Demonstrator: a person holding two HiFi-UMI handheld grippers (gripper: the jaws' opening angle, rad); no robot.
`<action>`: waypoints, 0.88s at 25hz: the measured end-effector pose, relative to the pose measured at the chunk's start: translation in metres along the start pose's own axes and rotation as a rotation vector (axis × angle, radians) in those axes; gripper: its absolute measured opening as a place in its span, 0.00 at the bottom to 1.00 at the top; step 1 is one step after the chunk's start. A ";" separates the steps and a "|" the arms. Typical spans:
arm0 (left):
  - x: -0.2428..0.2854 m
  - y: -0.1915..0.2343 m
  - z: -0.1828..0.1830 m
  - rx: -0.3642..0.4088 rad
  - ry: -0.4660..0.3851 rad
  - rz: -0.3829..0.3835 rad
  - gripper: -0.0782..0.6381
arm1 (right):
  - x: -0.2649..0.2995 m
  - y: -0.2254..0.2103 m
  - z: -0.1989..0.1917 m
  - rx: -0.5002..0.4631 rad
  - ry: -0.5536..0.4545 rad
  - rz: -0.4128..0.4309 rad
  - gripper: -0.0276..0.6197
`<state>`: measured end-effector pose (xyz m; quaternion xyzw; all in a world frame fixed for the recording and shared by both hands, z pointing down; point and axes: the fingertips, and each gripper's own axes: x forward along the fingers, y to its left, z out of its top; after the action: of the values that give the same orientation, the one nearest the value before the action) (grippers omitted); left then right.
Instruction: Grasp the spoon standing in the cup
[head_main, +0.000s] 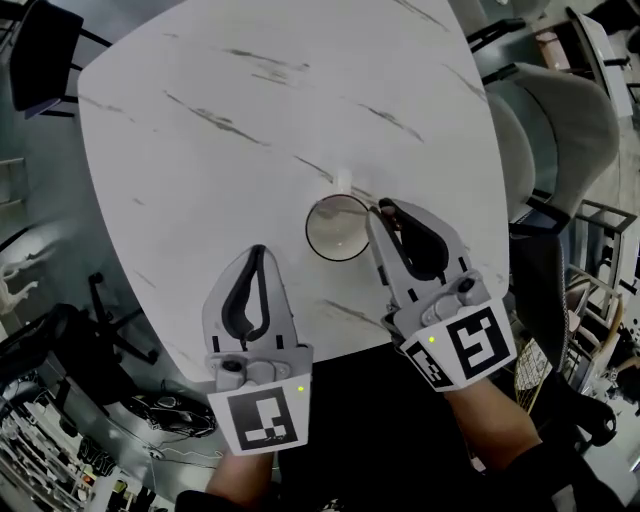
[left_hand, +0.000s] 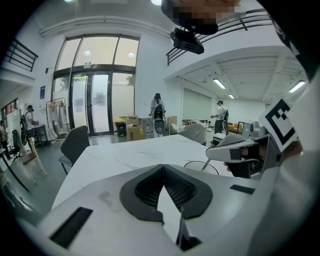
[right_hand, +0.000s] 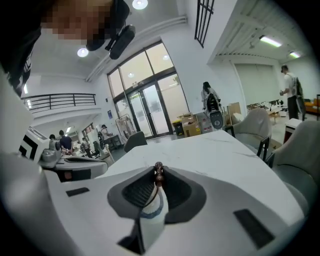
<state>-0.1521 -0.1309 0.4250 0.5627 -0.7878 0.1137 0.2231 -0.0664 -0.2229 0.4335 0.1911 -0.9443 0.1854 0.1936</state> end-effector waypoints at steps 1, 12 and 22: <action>-0.001 0.001 0.002 -0.002 -0.009 0.007 0.12 | -0.001 0.000 0.006 0.002 -0.016 0.001 0.20; -0.003 -0.001 0.004 0.009 -0.030 0.021 0.12 | -0.050 -0.012 0.077 0.081 -0.236 -0.010 0.20; -0.001 -0.008 0.000 0.011 -0.022 0.012 0.12 | -0.059 -0.072 0.030 0.066 -0.177 -0.180 0.20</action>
<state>-0.1446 -0.1326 0.4233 0.5605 -0.7928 0.1134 0.2107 0.0058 -0.2807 0.4020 0.2971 -0.9300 0.1807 0.1188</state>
